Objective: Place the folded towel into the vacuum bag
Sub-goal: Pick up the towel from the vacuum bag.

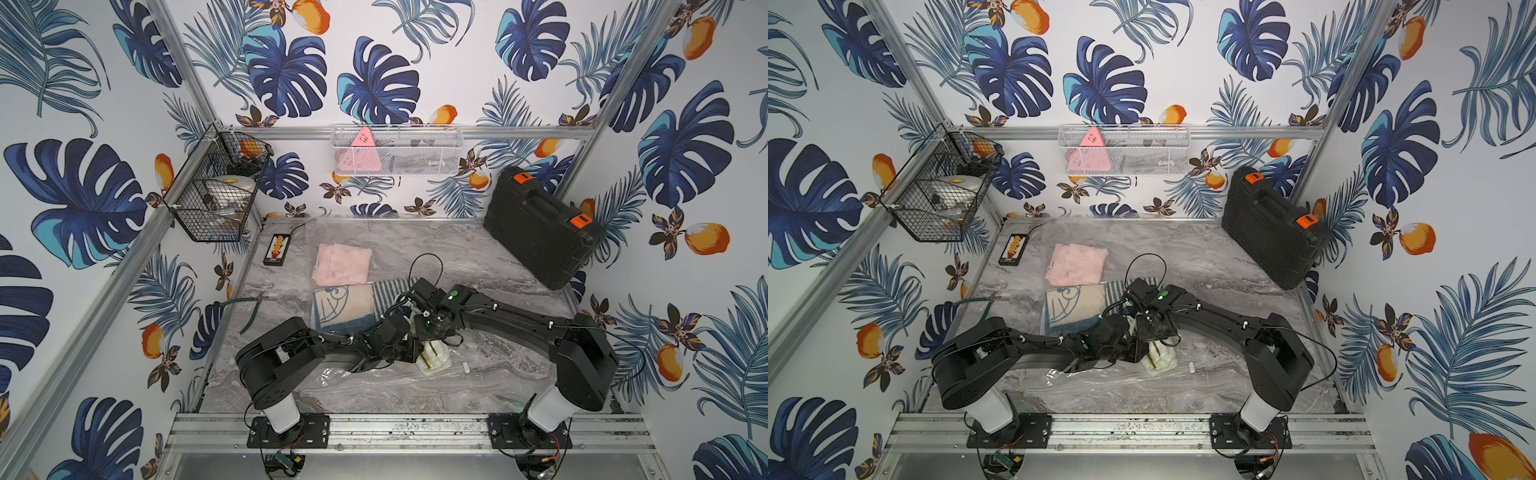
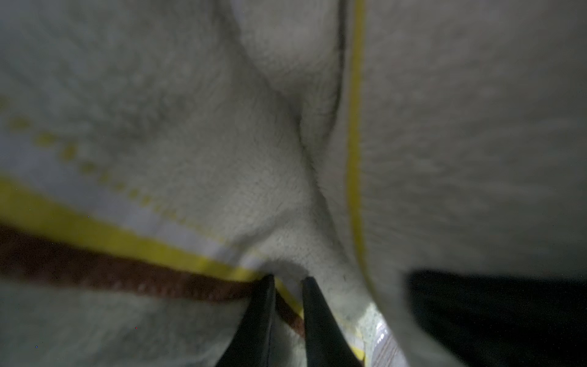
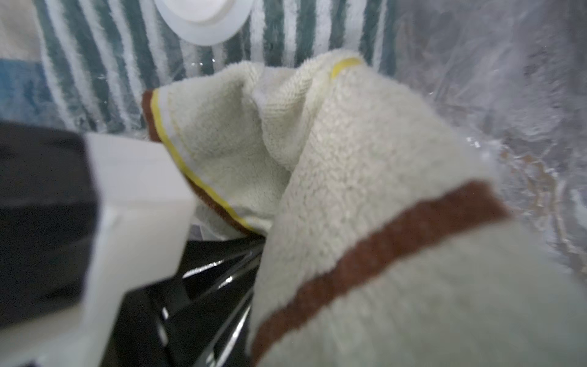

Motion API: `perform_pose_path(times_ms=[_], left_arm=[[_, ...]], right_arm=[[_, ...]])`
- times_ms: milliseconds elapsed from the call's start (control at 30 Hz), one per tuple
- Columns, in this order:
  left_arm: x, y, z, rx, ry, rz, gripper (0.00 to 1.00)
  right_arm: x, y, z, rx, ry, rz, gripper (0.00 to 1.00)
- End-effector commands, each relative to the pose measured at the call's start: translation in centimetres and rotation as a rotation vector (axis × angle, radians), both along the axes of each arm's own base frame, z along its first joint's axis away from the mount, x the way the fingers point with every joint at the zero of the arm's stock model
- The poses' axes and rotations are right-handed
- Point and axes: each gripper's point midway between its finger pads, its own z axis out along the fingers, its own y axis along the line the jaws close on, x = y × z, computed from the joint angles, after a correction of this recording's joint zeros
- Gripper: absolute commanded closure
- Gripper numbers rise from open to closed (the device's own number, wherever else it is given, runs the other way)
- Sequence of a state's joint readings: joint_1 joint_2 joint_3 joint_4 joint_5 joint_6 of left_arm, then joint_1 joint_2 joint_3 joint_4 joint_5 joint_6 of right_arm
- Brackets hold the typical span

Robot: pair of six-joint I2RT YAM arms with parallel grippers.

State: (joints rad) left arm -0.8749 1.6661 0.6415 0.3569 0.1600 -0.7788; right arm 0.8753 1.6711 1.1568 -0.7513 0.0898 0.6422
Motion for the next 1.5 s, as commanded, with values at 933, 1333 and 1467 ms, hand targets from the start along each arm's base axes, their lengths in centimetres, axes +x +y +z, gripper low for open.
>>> perform_pose_path(times_ms=[933, 1333, 1467], left_arm=[[0.4, 8.0, 10.1, 0.318, -0.227, -0.073, 0.60], [-4.8, 2.5, 9.1, 0.440, -0.263, -0.370, 0.36], [-7.5, 0.9, 6.7, 0.529, -0.243, -0.501, 0.32]], right_arm=[[2.0, -7.6, -7.4, -0.252, 0.061, 0.036, 0.73], [4.6, -9.7, 2.7, 0.072, -0.007, -0.122, 0.98], [4.4, -12.1, 5.4, 0.135, -0.050, -0.203, 0.98]])
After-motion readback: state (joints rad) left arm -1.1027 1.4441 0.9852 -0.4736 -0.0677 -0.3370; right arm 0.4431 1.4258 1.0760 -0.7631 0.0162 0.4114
